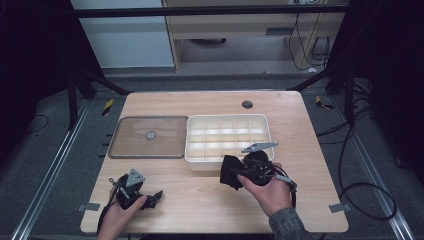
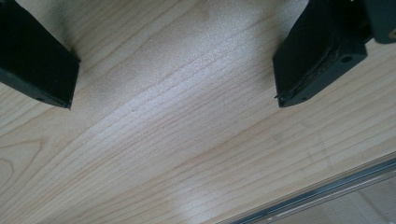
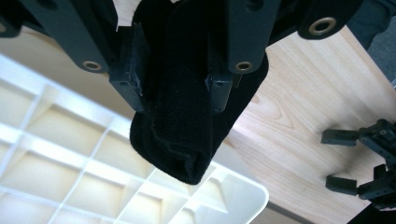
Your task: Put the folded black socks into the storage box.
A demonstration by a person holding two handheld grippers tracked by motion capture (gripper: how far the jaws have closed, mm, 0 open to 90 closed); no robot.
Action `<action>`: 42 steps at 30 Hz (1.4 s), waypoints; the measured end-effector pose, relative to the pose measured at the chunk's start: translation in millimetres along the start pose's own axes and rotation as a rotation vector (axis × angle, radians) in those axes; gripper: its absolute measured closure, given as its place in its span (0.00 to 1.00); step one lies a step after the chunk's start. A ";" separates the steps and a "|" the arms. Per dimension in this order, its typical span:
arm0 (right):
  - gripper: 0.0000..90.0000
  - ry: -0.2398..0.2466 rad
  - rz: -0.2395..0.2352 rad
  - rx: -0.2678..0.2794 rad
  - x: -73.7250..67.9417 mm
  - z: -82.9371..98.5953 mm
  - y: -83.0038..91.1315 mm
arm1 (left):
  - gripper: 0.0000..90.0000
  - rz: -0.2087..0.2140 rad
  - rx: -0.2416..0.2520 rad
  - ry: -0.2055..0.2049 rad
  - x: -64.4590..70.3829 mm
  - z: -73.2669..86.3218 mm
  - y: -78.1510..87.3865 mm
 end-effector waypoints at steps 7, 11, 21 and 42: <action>0.72 0.007 0.036 0.010 12.3 -9.6 9.8 | 0.00 -0.002 0.002 0.004 0.9 0.5 0.3; 0.72 0.015 0.059 0.000 20.1 -17.7 15.6 | 0.00 -0.002 0.002 0.004 0.8 0.4 0.2; 0.72 0.004 0.113 0.015 43.6 -31.1 29.5 | 0.00 -0.006 0.002 0.001 1.6 1.1 1.0; 0.72 -0.059 0.232 0.009 97.0 -47.3 33.0 | 0.00 -0.001 0.001 -0.003 1.2 1.3 1.3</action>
Point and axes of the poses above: each handheld gripper's, and its own axes: y roughly backward along the jaws, z roughly out of its underside, x roughly to its right, the point moved 2 cm from there along -y, roughly forward along the jaws, and after that the axes turned 1 degree about y, right-handed, at the moved point
